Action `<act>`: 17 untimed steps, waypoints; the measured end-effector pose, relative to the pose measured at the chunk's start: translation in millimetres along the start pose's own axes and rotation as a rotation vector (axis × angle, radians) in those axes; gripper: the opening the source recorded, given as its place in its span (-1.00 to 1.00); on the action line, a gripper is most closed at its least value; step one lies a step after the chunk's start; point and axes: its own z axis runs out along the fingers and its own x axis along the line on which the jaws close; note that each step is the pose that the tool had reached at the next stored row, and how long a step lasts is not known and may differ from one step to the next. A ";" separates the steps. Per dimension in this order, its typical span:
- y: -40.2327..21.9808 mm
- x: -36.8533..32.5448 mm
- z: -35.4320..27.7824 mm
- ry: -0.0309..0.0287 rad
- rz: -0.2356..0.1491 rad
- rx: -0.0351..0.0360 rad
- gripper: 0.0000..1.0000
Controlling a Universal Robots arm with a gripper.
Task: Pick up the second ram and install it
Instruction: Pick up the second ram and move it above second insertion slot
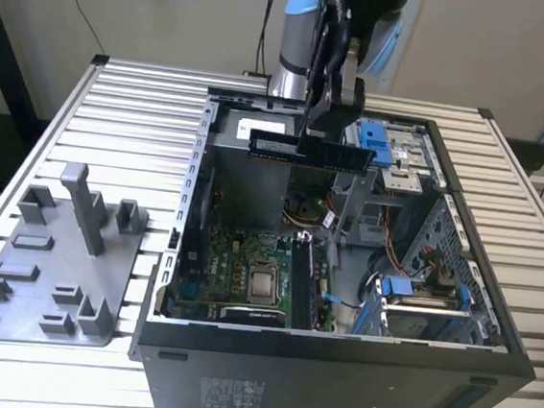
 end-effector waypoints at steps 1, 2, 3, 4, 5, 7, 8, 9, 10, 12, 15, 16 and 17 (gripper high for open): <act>-4.5 0.0 -0.4 0.0001 0.000 -0.0005 -0.73; -9.2 0.0 -0.7 0.0000 0.000 -0.0010 -0.73; -13.8 0.0 -1.0 0.0000 0.000 -0.0014 -0.73; -18.4 0.0 -1.4 0.0000 0.000 -0.0017 -0.73; -22.7 -0.1 -1.7 0.0000 0.000 -0.0021 -0.73; -31.8 -0.1 -2.3 -0.0002 0.000 -0.0027 -0.73; -36.2 -0.2 -2.6 -0.0002 0.000 -0.0027 -0.73; -40.3 -0.2 -3.0 -0.0001 0.000 -0.0027 -0.73; -44.0 -0.3 -3.4 0.0000 0.000 -0.0028 -0.73; -45.9 -0.3 -3.5 0.0001 0.000 -0.0028 -0.73; -46.0 -0.3 -3.2 0.0000 0.000 -0.0017 -0.73; -46.0 -0.4 -2.5 -0.0001 0.000 0.0011 -0.73; -46.1 -0.5 -1.8 -0.0004 0.000 0.0057 -0.73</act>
